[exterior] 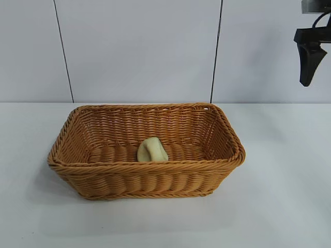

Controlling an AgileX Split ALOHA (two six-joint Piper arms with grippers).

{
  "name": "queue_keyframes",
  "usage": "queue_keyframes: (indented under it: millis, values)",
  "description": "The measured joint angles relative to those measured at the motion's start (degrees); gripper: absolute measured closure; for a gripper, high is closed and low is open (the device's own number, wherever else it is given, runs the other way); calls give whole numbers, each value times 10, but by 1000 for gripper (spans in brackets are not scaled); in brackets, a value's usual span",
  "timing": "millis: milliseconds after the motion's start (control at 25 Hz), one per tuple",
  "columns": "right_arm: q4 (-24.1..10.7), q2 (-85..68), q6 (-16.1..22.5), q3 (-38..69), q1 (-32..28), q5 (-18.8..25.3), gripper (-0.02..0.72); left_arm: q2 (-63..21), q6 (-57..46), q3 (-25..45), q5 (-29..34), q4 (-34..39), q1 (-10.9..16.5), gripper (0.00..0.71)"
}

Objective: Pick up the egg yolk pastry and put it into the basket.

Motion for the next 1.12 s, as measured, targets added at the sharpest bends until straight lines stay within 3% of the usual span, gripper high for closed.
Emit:
queue_keyframes:
  millis: [200, 560, 1120]
  values:
    - [0, -141, 0, 163, 1, -11, 62, 0, 0, 0, 0, 0, 0, 14]
    - [0, -417, 0, 397, 1, -96, 62, 0, 0, 0, 0, 0, 0, 14]
    - [4, -814, -1, 410, 1, -108, 62, 0, 0, 0, 0, 0, 0, 14]
